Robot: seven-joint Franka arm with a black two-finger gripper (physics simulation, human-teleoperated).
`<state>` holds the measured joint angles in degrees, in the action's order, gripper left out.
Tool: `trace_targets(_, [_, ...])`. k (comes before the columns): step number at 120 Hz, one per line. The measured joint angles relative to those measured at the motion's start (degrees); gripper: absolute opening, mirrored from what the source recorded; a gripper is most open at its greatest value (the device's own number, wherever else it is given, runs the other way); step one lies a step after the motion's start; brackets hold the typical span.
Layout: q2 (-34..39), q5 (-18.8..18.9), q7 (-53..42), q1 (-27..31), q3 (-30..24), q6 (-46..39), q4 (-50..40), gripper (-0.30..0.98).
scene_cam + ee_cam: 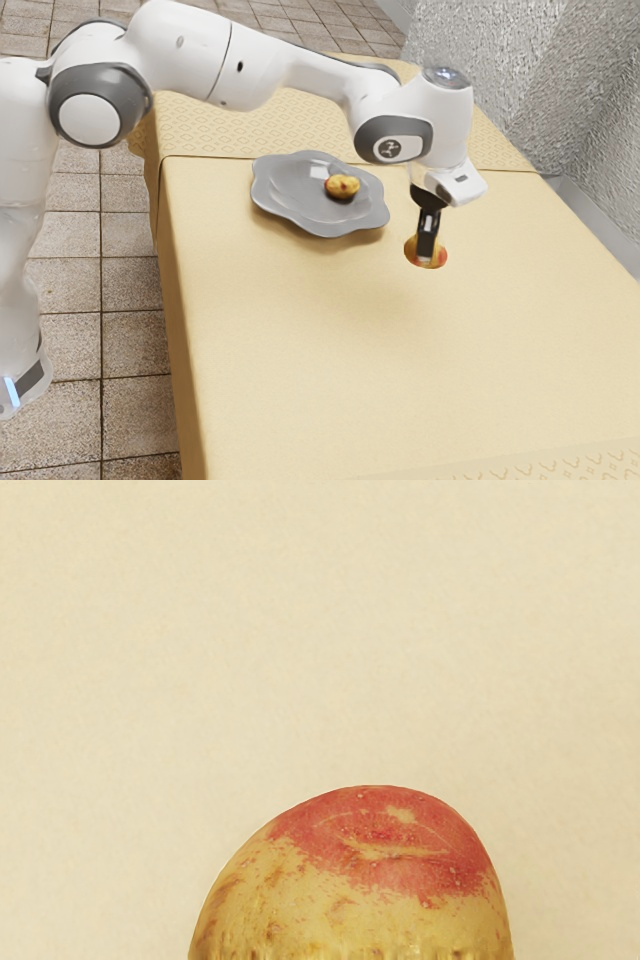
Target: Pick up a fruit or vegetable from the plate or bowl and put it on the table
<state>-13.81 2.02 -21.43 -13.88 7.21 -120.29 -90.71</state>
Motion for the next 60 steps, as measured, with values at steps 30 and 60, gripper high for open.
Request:
trace_targets(30, [2.95,-4.14,1.59,-0.5,0.19,-1.29,-0.02,0.66])
trace_targets(60, [13.16,-8.18,41.91,2.38,1.72,12.87,9.49,0.68])
